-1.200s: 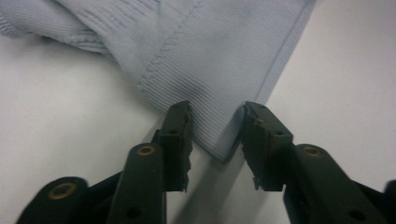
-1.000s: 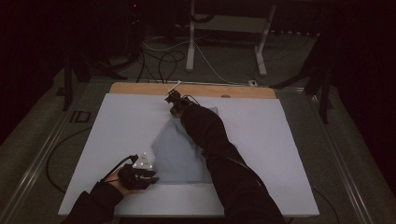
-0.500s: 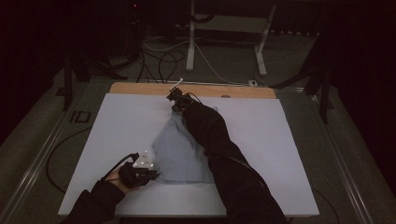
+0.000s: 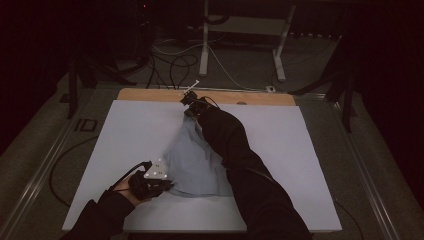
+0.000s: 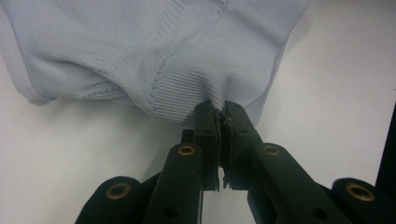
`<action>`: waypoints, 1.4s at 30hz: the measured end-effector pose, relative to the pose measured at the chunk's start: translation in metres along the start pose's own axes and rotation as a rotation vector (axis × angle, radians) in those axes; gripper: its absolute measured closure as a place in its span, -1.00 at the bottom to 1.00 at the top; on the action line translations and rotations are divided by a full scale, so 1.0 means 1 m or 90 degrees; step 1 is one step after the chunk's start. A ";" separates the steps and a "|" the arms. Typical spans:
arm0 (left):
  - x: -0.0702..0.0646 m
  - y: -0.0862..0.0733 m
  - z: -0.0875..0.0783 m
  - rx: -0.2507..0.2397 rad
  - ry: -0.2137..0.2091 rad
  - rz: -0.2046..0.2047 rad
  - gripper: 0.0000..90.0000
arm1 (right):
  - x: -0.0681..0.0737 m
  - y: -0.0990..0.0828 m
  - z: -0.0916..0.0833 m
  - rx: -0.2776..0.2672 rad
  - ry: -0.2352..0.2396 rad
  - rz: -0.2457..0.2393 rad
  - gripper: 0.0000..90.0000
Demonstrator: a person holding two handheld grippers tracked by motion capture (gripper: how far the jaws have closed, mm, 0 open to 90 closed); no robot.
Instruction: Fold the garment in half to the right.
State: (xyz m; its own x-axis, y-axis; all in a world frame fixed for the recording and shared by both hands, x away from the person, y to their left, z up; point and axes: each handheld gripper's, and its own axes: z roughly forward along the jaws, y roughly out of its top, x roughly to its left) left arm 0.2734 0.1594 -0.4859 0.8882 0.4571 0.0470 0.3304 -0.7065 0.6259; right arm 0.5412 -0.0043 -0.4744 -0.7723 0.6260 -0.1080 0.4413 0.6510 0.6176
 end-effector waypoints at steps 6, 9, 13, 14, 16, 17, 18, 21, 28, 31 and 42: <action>-0.004 0.013 -0.003 -0.007 -0.002 0.021 0.93 | -0.004 -0.003 -0.011 -0.014 0.007 0.003 0.94; -0.006 0.019 -0.003 -0.005 -0.007 0.031 0.93 | -0.005 -0.004 -0.017 -0.021 0.006 0.005 0.94; -0.007 0.026 -0.004 -0.001 -0.007 0.047 0.93 | -0.008 -0.007 -0.024 -0.032 0.010 0.005 0.94; -0.007 0.028 -0.004 0.001 -0.010 0.050 0.93 | -0.008 -0.007 -0.027 -0.031 0.008 0.003 0.94; -0.009 0.033 -0.003 -0.001 -0.012 0.056 0.93 | -0.011 -0.009 -0.031 -0.035 0.008 0.002 0.94; -0.009 0.035 -0.003 0.003 -0.014 0.061 0.93 | -0.013 -0.010 -0.034 -0.038 0.007 0.005 0.94; -0.010 0.037 -0.003 0.004 -0.015 0.066 0.93 | -0.014 -0.011 -0.036 -0.039 0.007 0.008 0.94; -0.011 0.044 -0.001 0.002 -0.021 0.077 0.93 | -0.018 -0.015 -0.041 -0.045 0.008 0.009 0.94; -0.017 0.060 0.004 0.003 -0.032 0.100 0.93 | -0.027 -0.022 -0.054 -0.059 0.007 0.018 0.94; -0.018 0.065 0.005 0.003 -0.032 0.107 0.93 | -0.031 -0.026 -0.059 -0.066 0.007 0.019 0.94; -0.029 0.094 0.020 0.000 -0.051 0.144 0.93 | -0.052 -0.044 -0.079 -0.086 0.013 0.047 0.94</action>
State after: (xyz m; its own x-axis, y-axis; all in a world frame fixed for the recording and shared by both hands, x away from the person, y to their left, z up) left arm 0.2854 0.0688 -0.4443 0.9622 0.2422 0.1242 0.1196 -0.7861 0.6064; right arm 0.5261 -0.0998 -0.4348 -0.7495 0.6606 -0.0438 0.4326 0.5387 0.7229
